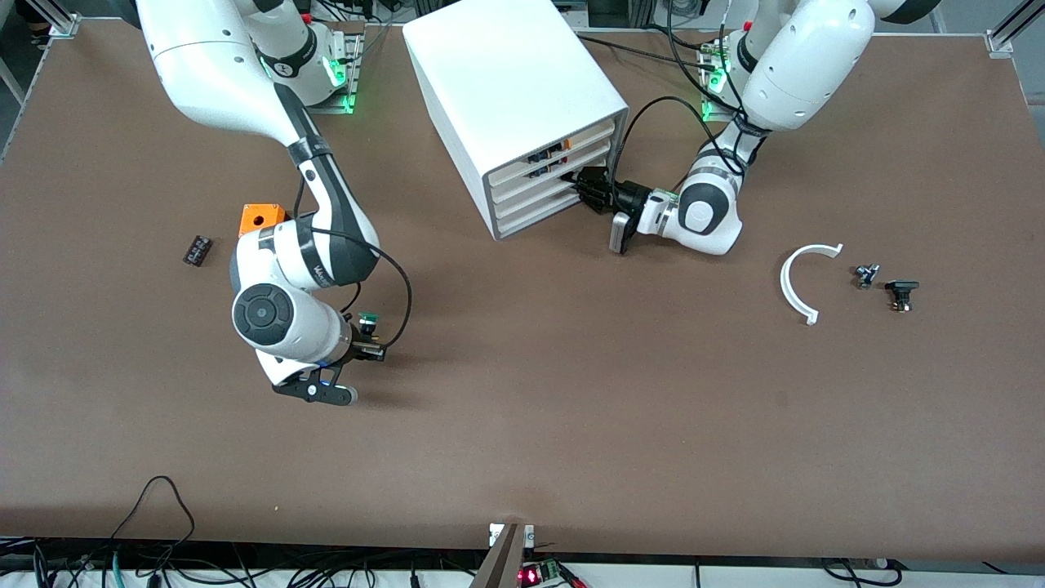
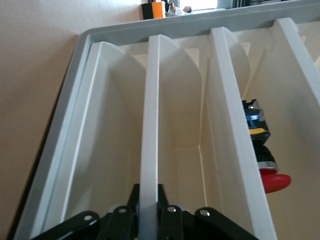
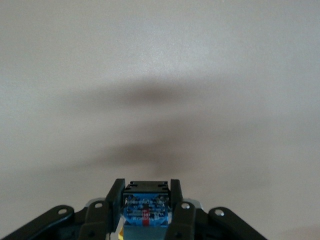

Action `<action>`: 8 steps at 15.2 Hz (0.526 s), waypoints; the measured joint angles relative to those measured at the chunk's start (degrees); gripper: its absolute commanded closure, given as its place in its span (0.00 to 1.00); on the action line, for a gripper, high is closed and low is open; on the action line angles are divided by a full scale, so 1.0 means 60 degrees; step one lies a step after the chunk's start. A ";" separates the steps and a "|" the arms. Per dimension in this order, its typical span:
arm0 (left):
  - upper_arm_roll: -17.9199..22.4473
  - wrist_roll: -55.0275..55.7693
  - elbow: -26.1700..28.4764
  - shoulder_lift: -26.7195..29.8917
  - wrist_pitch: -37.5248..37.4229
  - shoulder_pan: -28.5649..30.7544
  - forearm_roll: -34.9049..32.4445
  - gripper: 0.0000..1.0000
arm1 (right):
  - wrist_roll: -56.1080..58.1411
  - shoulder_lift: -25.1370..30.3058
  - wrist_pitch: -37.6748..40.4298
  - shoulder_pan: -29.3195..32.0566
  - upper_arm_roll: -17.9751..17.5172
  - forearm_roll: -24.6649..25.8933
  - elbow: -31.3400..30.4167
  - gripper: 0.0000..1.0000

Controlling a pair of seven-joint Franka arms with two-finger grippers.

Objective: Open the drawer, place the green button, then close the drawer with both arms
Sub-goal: 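Pull the drawer open with the left gripper while the right gripper carries the button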

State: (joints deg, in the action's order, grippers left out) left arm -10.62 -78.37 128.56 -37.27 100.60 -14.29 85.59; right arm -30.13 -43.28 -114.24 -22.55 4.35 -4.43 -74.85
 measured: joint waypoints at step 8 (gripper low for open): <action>0.0041 0.0312 -0.0085 0.0010 0.0010 0.0117 -0.0003 1.00 | -0.3327 -0.0002 0.0670 -0.0722 -0.0029 0.0000 0.1035 1.00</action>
State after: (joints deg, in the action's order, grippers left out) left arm -10.37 -76.50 128.04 -37.21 100.65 -13.58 85.57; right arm -50.10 -43.29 -110.22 -26.89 4.18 -4.44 -68.64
